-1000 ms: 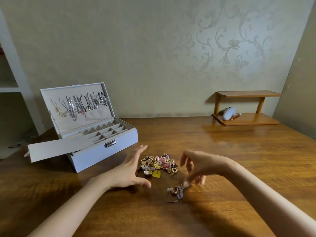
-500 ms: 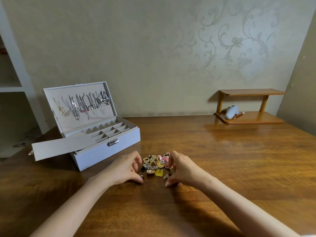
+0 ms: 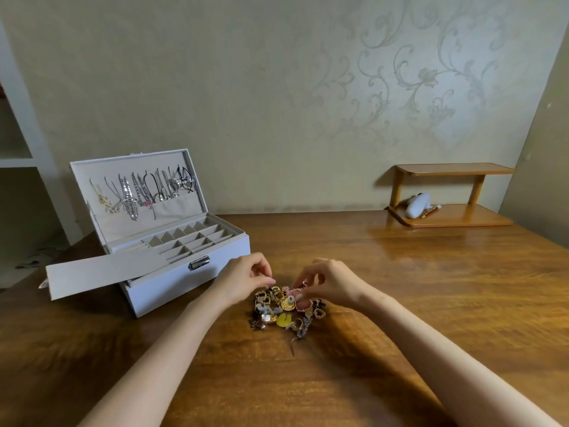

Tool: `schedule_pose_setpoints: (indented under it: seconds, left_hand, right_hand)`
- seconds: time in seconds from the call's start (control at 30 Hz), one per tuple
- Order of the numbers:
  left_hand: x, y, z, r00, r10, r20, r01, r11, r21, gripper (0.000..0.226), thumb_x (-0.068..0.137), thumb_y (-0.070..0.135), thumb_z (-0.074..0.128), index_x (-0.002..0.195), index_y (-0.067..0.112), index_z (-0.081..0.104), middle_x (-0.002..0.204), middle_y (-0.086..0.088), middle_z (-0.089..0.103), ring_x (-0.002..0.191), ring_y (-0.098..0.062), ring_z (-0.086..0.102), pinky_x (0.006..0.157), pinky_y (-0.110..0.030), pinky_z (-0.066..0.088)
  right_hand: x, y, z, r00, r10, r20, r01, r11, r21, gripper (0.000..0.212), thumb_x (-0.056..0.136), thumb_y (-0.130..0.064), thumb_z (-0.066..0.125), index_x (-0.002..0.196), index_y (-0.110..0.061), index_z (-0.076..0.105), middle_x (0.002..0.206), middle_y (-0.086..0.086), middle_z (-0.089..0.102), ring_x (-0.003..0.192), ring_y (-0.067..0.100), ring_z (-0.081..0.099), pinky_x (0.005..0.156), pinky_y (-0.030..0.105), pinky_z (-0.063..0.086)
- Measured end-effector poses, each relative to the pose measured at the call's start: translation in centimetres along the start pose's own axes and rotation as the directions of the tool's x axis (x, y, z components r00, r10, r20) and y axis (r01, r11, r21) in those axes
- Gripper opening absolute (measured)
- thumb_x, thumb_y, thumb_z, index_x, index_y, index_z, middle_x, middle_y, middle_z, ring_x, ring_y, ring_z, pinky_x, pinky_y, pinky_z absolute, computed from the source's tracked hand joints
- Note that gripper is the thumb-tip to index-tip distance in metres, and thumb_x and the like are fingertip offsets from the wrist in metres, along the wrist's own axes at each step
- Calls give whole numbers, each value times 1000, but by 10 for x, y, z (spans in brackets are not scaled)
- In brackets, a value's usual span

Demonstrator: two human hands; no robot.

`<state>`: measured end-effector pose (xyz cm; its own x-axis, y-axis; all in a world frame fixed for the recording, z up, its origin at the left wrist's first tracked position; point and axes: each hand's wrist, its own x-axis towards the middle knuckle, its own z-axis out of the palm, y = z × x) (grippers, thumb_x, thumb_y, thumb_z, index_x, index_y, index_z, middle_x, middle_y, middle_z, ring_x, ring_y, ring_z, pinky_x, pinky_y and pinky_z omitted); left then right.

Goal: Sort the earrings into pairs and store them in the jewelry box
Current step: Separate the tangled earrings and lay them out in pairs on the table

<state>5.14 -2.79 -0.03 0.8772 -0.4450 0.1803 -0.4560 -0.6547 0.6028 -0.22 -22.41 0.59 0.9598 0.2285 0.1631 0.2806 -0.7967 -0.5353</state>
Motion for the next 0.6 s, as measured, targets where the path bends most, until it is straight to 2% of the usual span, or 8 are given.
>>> schedule_pose_setpoints:
  seconds: [0.1, 0.23, 0.33, 0.4, 0.43, 0.5, 0.6]
  left_hand:
    - [14, 1, 11, 1000, 6, -20, -4, 998, 59, 8, 87, 19, 62, 81, 20, 56, 80, 10, 55, 67, -1, 47, 65, -16, 39]
    - [15, -9, 20, 994, 8, -113, 4, 995, 100, 8, 86, 25, 63, 81, 22, 58, 78, 13, 55, 68, 1, 47, 65, -16, 39]
    - [12, -17, 22, 994, 24, -110, -10, 992, 122, 8, 85, 29, 64, 80, 24, 60, 82, 13, 58, 71, 0, 50, 66, -16, 40]
    - [12, -16, 23, 994, 38, -105, -25, 992, 122, 8, 84, 31, 64, 80, 26, 61, 87, 12, 59, 76, -3, 51, 68, -18, 42]
    - [12, -14, 23, 993, 47, -110, -33, 991, 127, 7, 84, 30, 64, 80, 26, 62, 88, 12, 59, 78, -4, 51, 68, -19, 41]
    - [12, -11, 24, 991, 74, -112, -56, 986, 156, 3, 85, 29, 64, 84, 26, 63, 88, 14, 55, 79, -3, 47, 65, -17, 36]
    - [11, -9, 24, 990, 107, -95, -85, 975, 206, 5, 85, 31, 63, 87, 26, 64, 85, 14, 49, 80, -4, 44, 65, -19, 33]
  right_hand:
    - [11, -3, 12, 998, -59, 37, 61, 996, -62, 17, 76, -30, 74, 92, -25, 72, 82, -19, 49, 77, 1, 49, 68, 19, 42]
    - [13, 7, 21, 996, -91, 20, 92, 991, -97, 16, 72, -31, 76, 86, -27, 71, 93, -10, 53, 89, 8, 50, 76, 25, 45]
    - [8, 11, 18, 994, -101, 46, 105, 992, -77, 19, 69, -32, 78, 86, -25, 72, 89, -14, 48, 84, 2, 45, 70, 18, 39]
    - [3, 10, 12, 991, -101, 87, 99, 995, 28, 20, 68, -32, 80, 87, -27, 74, 87, -15, 48, 79, -2, 46, 65, 13, 37]
    - [2, 9, 7, 992, -97, 76, 89, 990, 109, 20, 69, -31, 79, 87, -27, 74, 88, -14, 51, 77, -1, 48, 65, 13, 40]
    - [0, 12, -1, 996, -72, -43, 79, 981, 176, 13, 73, -28, 77, 85, -26, 73, 89, -10, 57, 74, 1, 50, 64, 16, 42]
    - [0, 18, -8, 987, -27, -157, 40, 996, 78, 9, 76, -20, 74, 79, -28, 72, 84, -10, 59, 70, 2, 49, 61, 14, 38]
